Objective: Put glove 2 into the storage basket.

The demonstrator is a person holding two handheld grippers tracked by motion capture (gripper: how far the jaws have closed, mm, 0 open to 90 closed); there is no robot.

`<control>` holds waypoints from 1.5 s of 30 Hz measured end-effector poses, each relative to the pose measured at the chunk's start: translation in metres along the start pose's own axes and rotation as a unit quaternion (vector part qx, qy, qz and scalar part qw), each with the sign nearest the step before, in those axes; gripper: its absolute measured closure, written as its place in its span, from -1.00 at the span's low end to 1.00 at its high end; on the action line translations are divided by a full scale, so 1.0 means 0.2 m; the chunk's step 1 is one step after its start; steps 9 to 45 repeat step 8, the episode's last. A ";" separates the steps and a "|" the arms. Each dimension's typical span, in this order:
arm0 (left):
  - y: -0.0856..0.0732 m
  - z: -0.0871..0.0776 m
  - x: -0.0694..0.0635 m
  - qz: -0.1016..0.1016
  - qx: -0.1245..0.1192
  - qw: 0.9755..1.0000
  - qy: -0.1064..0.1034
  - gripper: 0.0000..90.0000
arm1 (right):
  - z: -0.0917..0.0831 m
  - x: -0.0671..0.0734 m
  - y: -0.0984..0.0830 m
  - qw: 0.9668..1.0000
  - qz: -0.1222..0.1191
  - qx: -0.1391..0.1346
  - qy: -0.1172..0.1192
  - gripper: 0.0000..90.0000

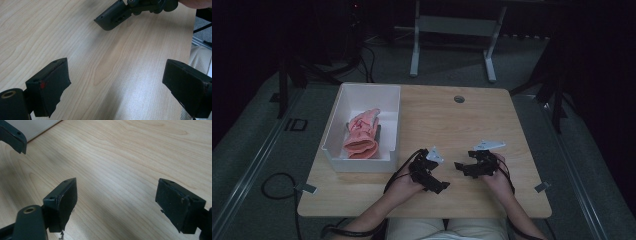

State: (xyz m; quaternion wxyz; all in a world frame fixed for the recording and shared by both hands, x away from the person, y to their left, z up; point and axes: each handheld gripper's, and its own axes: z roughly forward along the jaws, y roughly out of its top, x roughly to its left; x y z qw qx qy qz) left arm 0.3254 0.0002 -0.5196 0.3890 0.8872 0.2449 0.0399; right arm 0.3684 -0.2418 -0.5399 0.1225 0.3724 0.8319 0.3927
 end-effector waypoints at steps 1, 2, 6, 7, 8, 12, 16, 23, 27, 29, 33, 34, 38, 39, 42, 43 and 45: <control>-0.01 0.00 0.00 -0.001 -0.001 1.000 -0.001 -0.85 | 0.00 0.00 -0.01 1.000 0.002 0.000 0.001 -0.61; -0.01 0.01 0.00 -0.001 -0.001 1.000 -0.001 -0.85 | 0.01 -0.01 -0.02 1.000 0.001 0.003 -0.001 -0.62; -0.02 0.01 0.01 -0.003 0.004 1.000 -0.003 -0.85 | 0.01 -0.01 -0.04 1.000 0.002 0.006 0.000 -0.62; -0.02 0.02 0.01 -0.004 0.004 1.000 -0.004 -0.85 | 0.02 -0.02 -0.04 1.000 0.000 0.007 0.000 -0.62; -0.03 0.02 0.01 -0.006 0.002 1.000 -0.005 -0.85 | 0.02 -0.02 -0.05 1.000 0.001 0.008 0.000 -0.62; -0.03 0.02 0.01 -0.006 0.002 1.000 -0.005 -0.85 | 0.02 -0.02 -0.05 1.000 0.001 0.008 0.000 -0.62; -0.03 0.02 0.01 -0.006 0.002 1.000 -0.005 -0.85 | 0.02 -0.02 -0.05 1.000 0.001 0.008 0.000 -0.62; -0.03 0.02 0.01 -0.006 0.002 1.000 -0.005 -0.85 | 0.02 -0.02 -0.05 1.000 0.001 0.008 0.000 -0.62; -0.03 0.02 0.01 -0.006 0.002 1.000 -0.005 -0.85 | 0.02 -0.02 -0.05 1.000 0.001 0.008 0.000 -0.62; -0.03 0.02 0.01 -0.006 0.002 1.000 -0.005 -0.85 | 0.02 -0.02 -0.05 1.000 0.001 0.008 0.000 -0.62; -0.03 0.02 0.01 -0.006 0.002 1.000 -0.005 -0.85 | 0.02 -0.02 -0.05 1.000 0.001 0.008 0.000 -0.62; -0.03 0.02 0.01 -0.006 0.002 1.000 -0.005 -0.85 | 0.02 -0.02 -0.05 1.000 0.001 0.008 0.000 -0.62; -0.03 0.02 0.01 -0.006 0.002 1.000 -0.005 -0.85 | 0.02 -0.02 -0.05 1.000 0.001 0.008 0.000 -0.62; -0.03 0.02 0.01 -0.006 0.002 1.000 -0.005 -0.85 | 0.02 -0.02 -0.05 1.000 0.001 0.008 0.000 -0.62; -0.03 0.02 0.01 -0.006 0.002 1.000 -0.005 -0.85 | 0.02 -0.02 -0.05 1.000 0.001 0.008 0.000 -0.62; -0.03 0.02 0.01 -0.006 0.002 1.000 -0.005 -0.85 | 0.02 -0.02 -0.05 1.000 0.001 0.008 0.000 -0.62; -0.03 0.02 0.01 -0.006 0.002 1.000 -0.005 -0.85 | 0.02 -0.02 -0.05 1.000 0.001 0.008 0.000 -0.62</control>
